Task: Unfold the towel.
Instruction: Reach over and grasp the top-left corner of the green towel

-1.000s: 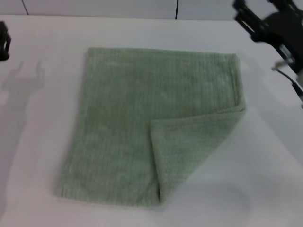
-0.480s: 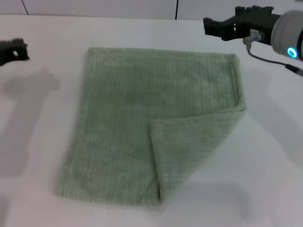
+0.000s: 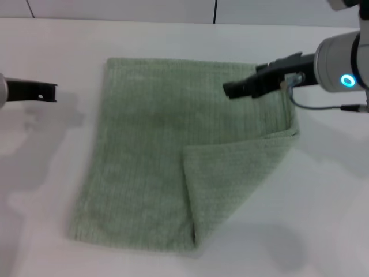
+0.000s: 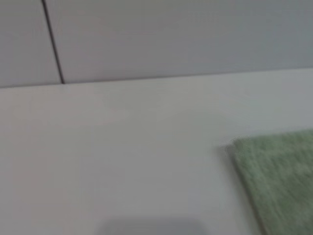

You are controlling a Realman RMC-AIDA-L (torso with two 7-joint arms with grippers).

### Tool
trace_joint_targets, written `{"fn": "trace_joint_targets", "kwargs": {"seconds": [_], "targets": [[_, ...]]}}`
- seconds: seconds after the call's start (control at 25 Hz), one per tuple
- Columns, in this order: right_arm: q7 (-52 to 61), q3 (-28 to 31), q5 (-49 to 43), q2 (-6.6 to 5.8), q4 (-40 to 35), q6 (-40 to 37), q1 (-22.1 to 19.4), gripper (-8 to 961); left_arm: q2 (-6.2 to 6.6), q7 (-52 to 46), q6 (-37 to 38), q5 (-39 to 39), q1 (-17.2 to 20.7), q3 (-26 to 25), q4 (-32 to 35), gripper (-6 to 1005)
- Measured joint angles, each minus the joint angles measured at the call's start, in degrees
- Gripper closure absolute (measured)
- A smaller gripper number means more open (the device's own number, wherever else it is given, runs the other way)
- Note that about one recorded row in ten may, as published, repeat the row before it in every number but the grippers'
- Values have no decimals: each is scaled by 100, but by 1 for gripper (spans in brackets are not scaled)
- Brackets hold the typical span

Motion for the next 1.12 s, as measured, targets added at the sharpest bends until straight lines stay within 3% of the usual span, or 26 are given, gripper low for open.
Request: {"fn": "trace_joint_targets", "kwargs": {"seconds": [0.2,0.48,1.12], "targets": [[-19,-369,19,12,-162,178,82,163,1,13,-231,-28,-97,146,141,996],[-91,-958,445,26,-1047,-241,425,163,2,69,-310,-41,-231,326,361,993],[-226,-1067,657,30,-1656,-431,720,174,-12,328,-362,-154,-793,370,1269,985]]}}
